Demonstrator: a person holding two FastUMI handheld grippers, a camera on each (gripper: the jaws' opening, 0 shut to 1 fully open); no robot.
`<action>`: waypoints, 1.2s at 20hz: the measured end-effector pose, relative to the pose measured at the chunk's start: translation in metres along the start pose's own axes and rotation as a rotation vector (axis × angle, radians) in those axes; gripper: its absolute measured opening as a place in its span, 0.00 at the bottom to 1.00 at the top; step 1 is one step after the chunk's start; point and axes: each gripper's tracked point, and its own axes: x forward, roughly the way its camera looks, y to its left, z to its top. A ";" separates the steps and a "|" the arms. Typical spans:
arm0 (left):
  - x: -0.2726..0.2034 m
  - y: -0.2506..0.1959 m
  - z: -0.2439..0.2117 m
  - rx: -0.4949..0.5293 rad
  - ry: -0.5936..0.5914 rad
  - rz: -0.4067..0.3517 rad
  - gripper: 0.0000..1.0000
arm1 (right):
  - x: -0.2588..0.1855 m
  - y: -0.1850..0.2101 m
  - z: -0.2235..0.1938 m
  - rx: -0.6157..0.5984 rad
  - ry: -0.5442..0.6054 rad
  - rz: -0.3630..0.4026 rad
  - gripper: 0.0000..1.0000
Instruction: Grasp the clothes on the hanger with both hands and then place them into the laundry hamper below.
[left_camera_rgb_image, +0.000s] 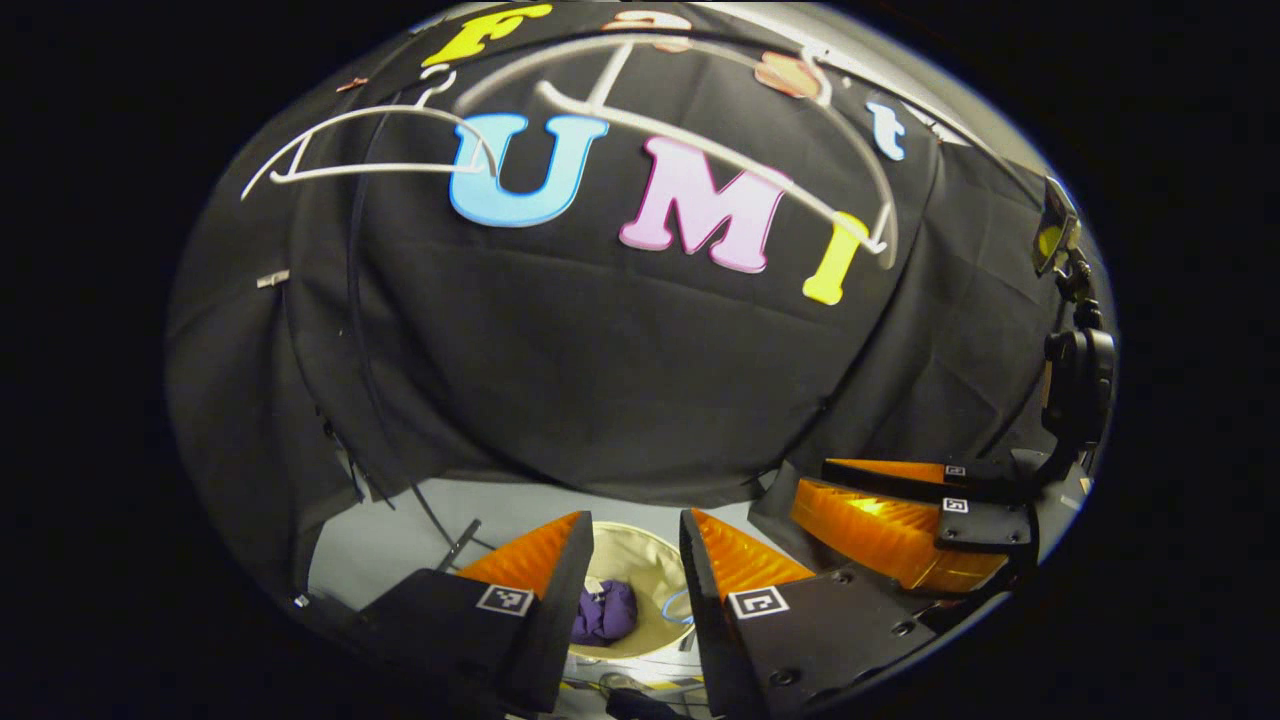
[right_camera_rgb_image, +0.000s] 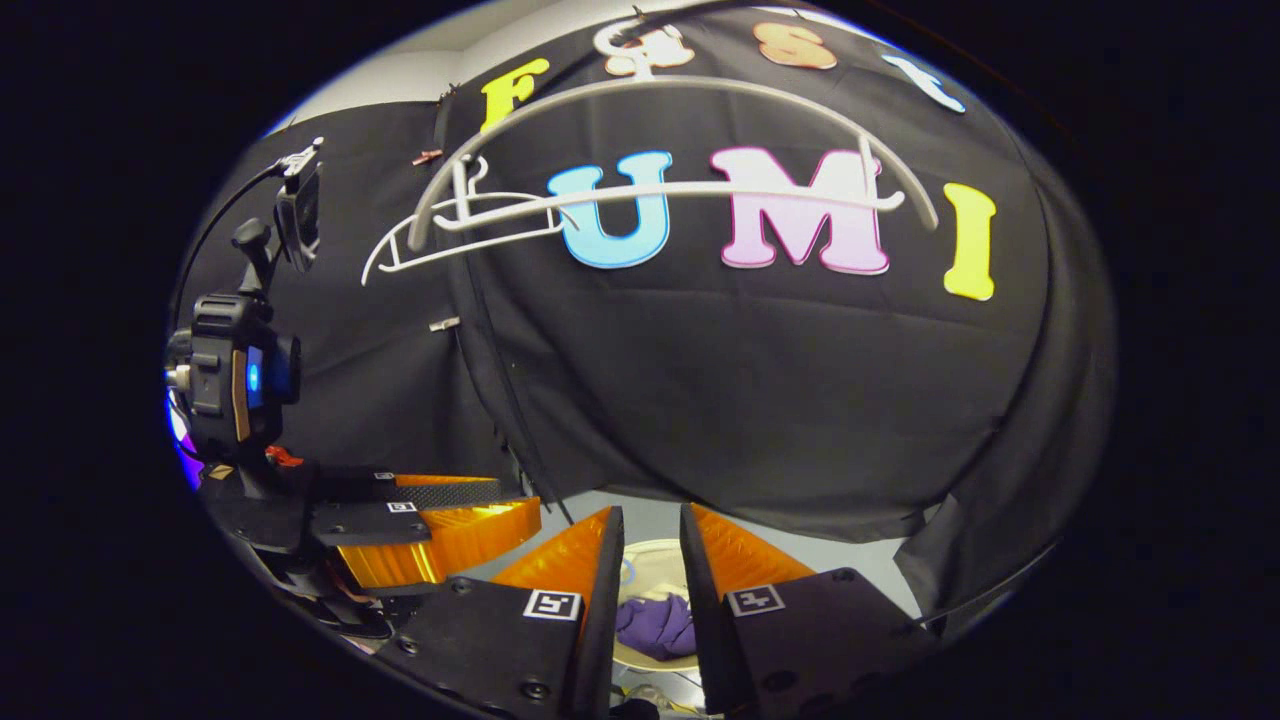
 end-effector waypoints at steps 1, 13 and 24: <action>-0.016 -0.001 0.006 0.020 -0.040 -0.014 0.57 | -0.017 0.006 0.009 -0.003 -0.037 -0.020 0.38; -0.240 -0.032 0.045 0.227 -0.366 -0.189 0.90 | -0.232 0.104 0.051 -0.041 -0.396 -0.245 0.58; -0.327 -0.045 0.063 0.246 -0.507 -0.171 0.95 | -0.312 0.134 0.075 -0.076 -0.509 -0.256 0.89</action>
